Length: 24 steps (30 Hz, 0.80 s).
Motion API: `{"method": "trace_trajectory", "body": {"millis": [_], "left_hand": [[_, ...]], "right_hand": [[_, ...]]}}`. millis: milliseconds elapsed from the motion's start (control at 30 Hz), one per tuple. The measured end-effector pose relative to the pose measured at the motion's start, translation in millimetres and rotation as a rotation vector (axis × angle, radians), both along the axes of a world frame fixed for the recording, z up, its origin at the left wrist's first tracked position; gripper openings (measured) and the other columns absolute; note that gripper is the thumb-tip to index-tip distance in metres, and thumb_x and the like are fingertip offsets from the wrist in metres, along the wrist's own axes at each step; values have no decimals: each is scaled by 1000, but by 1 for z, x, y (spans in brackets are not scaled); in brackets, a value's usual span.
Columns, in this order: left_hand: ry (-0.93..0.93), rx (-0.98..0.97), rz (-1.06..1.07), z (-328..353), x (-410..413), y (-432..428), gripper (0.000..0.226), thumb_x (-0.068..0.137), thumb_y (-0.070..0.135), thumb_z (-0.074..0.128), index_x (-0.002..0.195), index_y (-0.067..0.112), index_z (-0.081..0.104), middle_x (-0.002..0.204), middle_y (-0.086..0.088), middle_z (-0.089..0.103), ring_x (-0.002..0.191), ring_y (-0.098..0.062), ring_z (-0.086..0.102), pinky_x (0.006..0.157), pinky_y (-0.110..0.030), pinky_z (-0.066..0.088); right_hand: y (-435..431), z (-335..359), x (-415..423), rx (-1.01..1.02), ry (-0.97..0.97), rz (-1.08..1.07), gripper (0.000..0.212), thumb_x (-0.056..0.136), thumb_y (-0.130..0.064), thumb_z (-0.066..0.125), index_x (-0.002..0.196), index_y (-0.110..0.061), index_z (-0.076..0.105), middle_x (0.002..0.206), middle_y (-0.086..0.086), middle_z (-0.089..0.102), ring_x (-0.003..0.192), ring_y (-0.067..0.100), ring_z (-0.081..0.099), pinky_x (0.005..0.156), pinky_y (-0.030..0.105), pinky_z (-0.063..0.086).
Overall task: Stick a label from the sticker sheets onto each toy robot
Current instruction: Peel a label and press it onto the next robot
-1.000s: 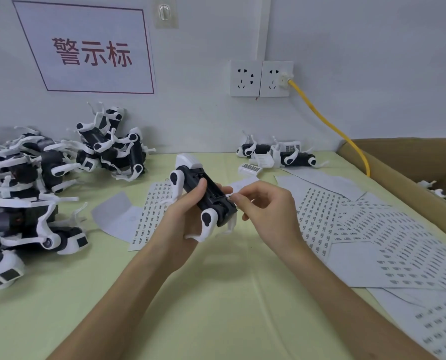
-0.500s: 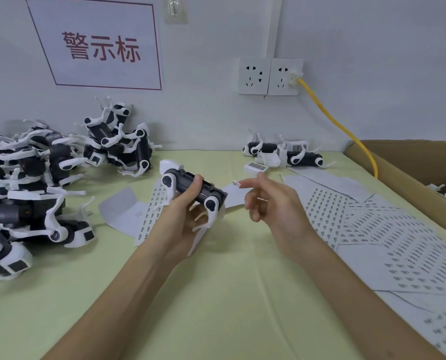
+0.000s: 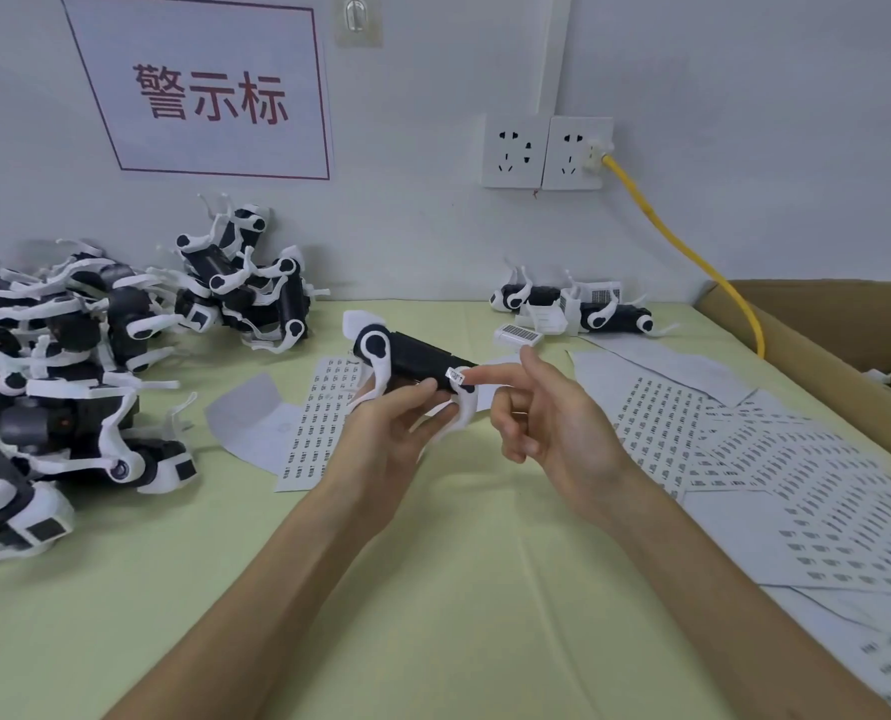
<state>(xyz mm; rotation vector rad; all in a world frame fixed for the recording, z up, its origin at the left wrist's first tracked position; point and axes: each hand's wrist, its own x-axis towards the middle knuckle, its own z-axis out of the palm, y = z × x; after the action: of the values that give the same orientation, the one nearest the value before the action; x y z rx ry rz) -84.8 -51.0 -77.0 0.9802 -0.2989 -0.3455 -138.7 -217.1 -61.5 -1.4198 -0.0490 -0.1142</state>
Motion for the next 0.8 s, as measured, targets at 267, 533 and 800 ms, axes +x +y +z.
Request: {"method": "trace_trajectory", "body": {"millis": [267, 533, 800], "left_hand": [[-109, 59, -18, 0, -3, 0, 55, 85, 15, 72, 134, 0, 51, 105, 5, 76, 114, -18, 72, 114, -46, 42], [10, -31, 33, 0, -3, -2, 41, 85, 15, 72, 122, 7, 57, 111, -15, 64, 97, -22, 72, 85, -32, 60], [25, -88, -26, 5, -5, -2, 47, 84, 20, 68, 128, 15, 53, 117, -14, 66, 99, -25, 62, 76, -26, 58]], "right_hand": [[5, 2, -2, -124, -68, -16, 49, 108, -36, 35, 111, -10, 75, 57, 0, 44, 47, 14, 30, 53, 28, 31], [8, 1, -4, -156, -127, -104, 28, 104, -22, 51, 98, -15, 77, 62, 4, 51, 51, 18, 39, 54, 27, 34], [7, 5, -6, -60, -149, -199, 23, 101, -14, 53, 92, -14, 74, 63, 2, 53, 52, 19, 42, 54, 21, 40]]}}
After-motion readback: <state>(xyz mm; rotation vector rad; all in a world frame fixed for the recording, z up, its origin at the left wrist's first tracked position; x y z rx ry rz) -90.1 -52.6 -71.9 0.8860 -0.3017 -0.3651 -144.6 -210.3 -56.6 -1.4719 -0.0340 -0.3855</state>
